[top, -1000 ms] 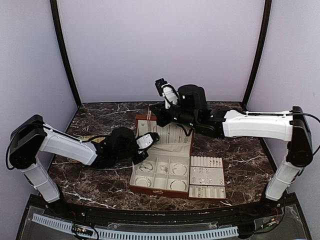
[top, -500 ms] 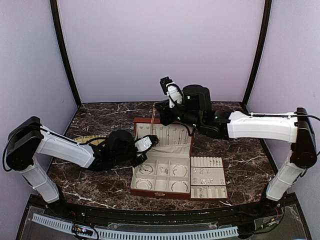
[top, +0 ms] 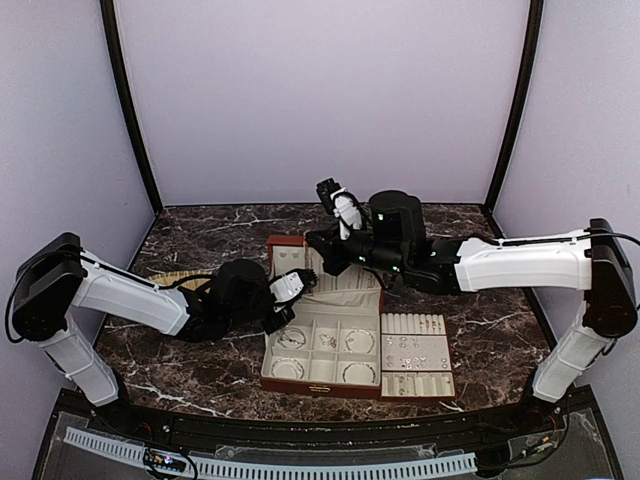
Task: Organize the mixed jewelry
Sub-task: Hang the necklace on the necklace hanger.
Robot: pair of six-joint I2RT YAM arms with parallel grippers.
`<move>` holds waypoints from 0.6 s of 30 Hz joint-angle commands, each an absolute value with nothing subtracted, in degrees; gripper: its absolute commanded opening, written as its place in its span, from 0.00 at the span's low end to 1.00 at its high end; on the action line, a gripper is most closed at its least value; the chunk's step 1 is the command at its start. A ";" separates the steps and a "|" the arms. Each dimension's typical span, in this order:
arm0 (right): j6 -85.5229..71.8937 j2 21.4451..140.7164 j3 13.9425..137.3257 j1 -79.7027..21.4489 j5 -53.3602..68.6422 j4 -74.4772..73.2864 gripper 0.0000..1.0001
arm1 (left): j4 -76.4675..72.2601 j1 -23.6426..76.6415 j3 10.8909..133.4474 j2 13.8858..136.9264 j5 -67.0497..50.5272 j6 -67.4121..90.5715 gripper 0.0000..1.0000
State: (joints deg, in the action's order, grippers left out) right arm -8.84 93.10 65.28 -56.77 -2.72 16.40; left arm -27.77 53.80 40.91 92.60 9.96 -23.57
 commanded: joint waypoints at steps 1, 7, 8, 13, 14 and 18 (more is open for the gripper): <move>-8.37 91.82 64.37 -57.60 -0.27 21.54 0.00 | -24.49 54.84 41.22 92.90 6.94 -22.02 0.00; -8.40 93.03 66.27 -58.05 -0.42 22.13 0.00 | -24.59 54.89 41.48 93.22 6.77 -21.80 0.00; -8.43 93.47 66.93 -58.07 -0.62 22.14 0.00 | -24.61 54.85 41.56 93.20 6.77 -21.72 0.00; -7.86 95.62 70.46 -58.27 -1.88 21.64 0.00 | -24.64 54.87 41.44 93.14 6.85 -21.71 0.00; -7.71 95.84 70.95 -58.23 -2.18 21.70 0.00 | -24.69 54.87 41.40 93.06 6.78 -21.71 0.00; -7.12 96.68 72.49 -58.34 -2.42 21.61 0.00 | -24.86 54.85 41.40 93.16 6.77 -21.71 0.00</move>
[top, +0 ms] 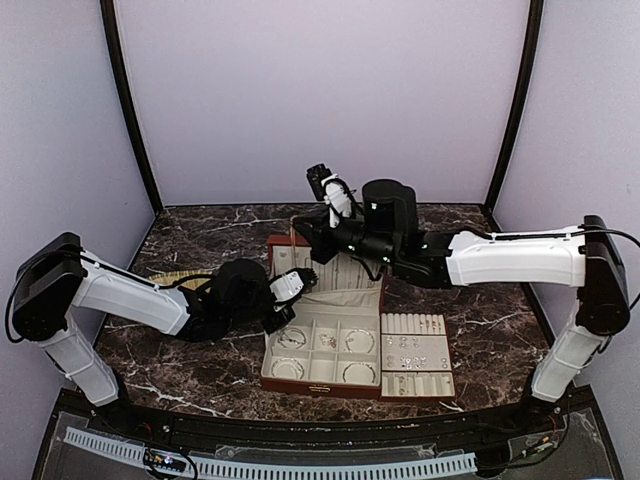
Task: Organize the mixed jewelry
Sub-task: Hang the necklace on the necklace hanger.
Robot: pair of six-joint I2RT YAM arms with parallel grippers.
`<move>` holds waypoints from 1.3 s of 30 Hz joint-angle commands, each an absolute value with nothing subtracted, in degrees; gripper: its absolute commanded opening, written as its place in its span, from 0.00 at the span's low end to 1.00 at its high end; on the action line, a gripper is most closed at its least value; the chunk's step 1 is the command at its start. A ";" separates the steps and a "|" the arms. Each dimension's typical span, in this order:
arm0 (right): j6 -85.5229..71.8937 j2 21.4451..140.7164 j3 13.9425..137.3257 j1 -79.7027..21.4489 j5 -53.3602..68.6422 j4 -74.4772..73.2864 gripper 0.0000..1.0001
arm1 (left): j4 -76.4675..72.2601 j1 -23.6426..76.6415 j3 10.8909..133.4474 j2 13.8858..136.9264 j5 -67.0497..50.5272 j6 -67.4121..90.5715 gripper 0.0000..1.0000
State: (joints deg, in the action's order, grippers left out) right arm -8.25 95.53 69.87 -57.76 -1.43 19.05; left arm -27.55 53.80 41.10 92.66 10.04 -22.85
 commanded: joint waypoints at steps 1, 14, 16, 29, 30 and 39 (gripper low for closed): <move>-7.04 96.86 72.51 -58.36 -2.50 21.58 0.00 | -24.87 54.86 41.40 93.16 6.73 -21.71 0.00; -7.99 97.62 65.69 -58.53 -1.91 24.92 0.00 | -25.08 54.85 41.41 93.47 7.01 -21.64 0.00; -8.00 97.85 65.11 -58.54 -2.05 25.20 0.00 | -25.12 54.84 41.40 93.51 7.03 -21.62 0.00; -8.33 101.05 64.43 -58.51 -2.35 25.31 0.00 | -25.56 54.85 41.13 92.83 7.25 -21.54 0.00; -8.49 101.37 64.28 -58.53 -2.51 25.31 0.00 | -25.62 54.85 41.09 92.82 7.22 -21.53 0.00; -8.93 102.39 63.20 -58.45 -5.98 25.20 0.00 | -25.70 54.85 40.96 92.57 7.68 -21.38 0.00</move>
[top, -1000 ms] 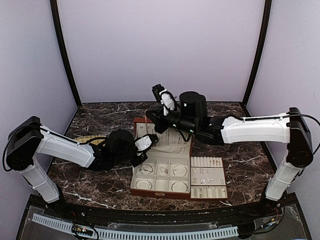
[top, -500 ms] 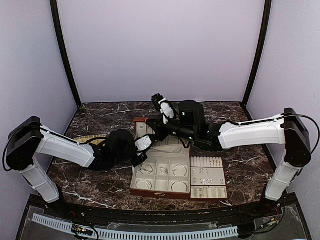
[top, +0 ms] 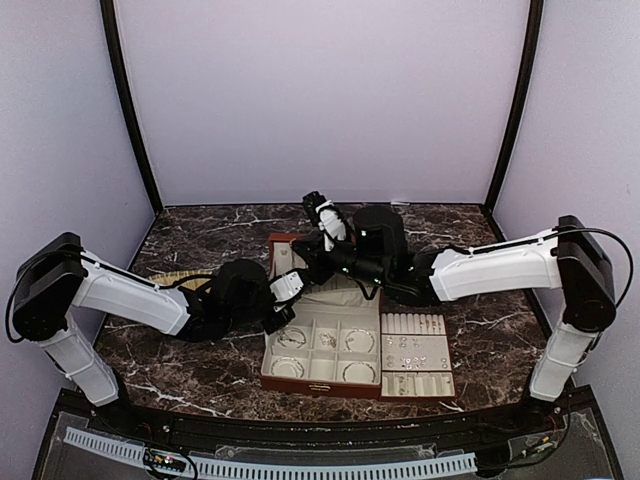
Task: Organize the mixed jewelry
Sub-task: Hang the necklace on the necklace hanger.
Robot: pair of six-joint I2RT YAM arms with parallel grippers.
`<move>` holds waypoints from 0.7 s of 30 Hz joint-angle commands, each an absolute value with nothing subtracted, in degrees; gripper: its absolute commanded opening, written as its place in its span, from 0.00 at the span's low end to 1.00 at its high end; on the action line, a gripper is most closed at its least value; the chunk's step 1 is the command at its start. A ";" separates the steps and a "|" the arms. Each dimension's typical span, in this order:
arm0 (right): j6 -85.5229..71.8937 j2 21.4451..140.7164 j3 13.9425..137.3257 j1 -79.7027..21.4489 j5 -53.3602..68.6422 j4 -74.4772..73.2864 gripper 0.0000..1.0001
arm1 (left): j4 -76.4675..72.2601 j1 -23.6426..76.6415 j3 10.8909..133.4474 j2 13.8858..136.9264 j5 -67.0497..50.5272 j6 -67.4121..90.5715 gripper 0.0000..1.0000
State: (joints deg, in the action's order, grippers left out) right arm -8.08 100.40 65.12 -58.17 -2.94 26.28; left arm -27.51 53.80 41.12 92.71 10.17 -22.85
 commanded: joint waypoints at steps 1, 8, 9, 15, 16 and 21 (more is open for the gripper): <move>-9.15 102.13 63.02 -58.33 -6.34 24.97 0.00 | -25.70 54.84 40.89 92.51 7.77 -21.32 0.00; -11.30 98.37 61.28 -57.26 -4.85 25.05 0.00 | -27.21 54.89 38.81 91.76 8.64 -21.07 0.00; -11.38 98.01 61.22 -57.21 -4.68 25.06 0.00 | -27.63 54.89 38.39 91.80 8.80 -21.13 0.00; -11.16 98.24 60.67 -56.79 -5.40 25.87 0.00 | -29.61 54.84 36.30 90.96 9.18 -21.18 0.00; -10.96 98.52 60.65 -56.67 -5.51 26.00 0.00 | -29.90 54.85 36.04 90.64 9.20 -21.14 0.00; -10.32 100.26 60.99 -56.69 -5.52 26.42 0.00 | -30.06 54.84 35.78 90.43 8.76 -21.03 0.00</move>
